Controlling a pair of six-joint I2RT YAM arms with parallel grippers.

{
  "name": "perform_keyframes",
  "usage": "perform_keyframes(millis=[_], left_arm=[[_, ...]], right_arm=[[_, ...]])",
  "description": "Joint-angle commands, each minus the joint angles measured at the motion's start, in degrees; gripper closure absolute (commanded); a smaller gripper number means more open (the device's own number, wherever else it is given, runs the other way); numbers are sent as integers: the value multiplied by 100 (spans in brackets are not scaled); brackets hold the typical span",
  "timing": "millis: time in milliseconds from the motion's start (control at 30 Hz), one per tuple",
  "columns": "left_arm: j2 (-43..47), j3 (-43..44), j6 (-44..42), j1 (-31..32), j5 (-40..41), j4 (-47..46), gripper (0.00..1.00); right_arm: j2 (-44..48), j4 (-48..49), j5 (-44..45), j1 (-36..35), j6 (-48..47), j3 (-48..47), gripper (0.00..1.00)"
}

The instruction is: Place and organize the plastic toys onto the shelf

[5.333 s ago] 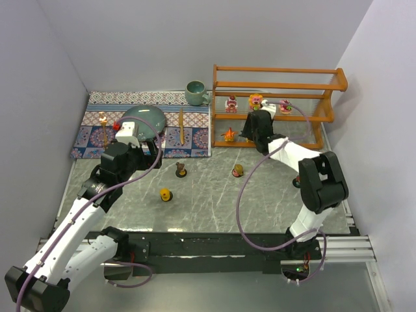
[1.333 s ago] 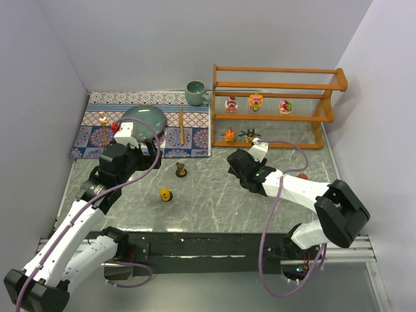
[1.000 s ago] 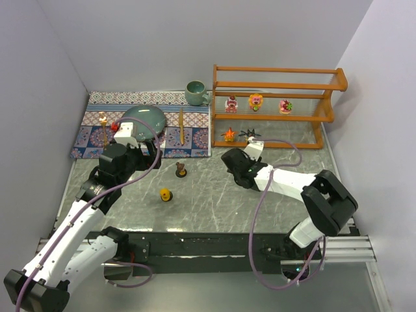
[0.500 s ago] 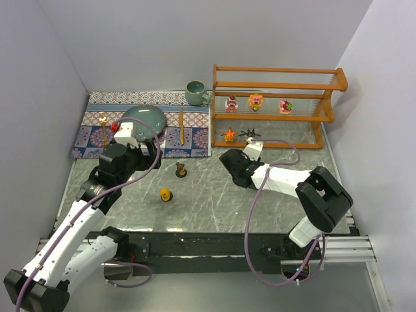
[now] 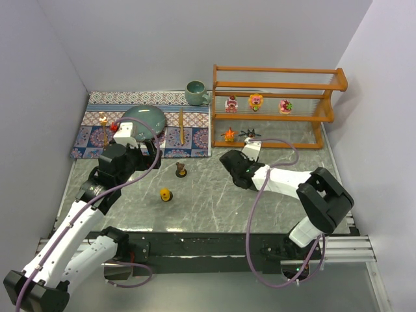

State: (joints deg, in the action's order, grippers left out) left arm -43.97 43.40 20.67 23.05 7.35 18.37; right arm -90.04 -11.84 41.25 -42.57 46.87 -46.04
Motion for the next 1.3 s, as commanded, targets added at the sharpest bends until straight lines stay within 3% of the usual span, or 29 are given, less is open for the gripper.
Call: perform_keyframes(millis=[0,400,600,733,933,1267], left_arm=[[64,28,-10,-37,-76,-123,3],[20,28,-36,-37,-234,-141,3],[11,2,-89,-37,-506,-193,3],[-42,2,-89,-29,-603,-211,3],[-77,2,-98,-37,-613,-202,3],[-200,2,-107,-37,-674,-211,3]], right_arm=[[522,366,67,-24,-712,227,87],[1928,621,-1188,117,-2550,263,96],[2482,174,-1910,258,-3192,-141,99],[2658,-563,-1858,407,-3430,-721,100],[2667,-1400,-2113,1267,-3834,-1811,100],[2255,-1163,-2903,2760,-4493,-3119,100]])
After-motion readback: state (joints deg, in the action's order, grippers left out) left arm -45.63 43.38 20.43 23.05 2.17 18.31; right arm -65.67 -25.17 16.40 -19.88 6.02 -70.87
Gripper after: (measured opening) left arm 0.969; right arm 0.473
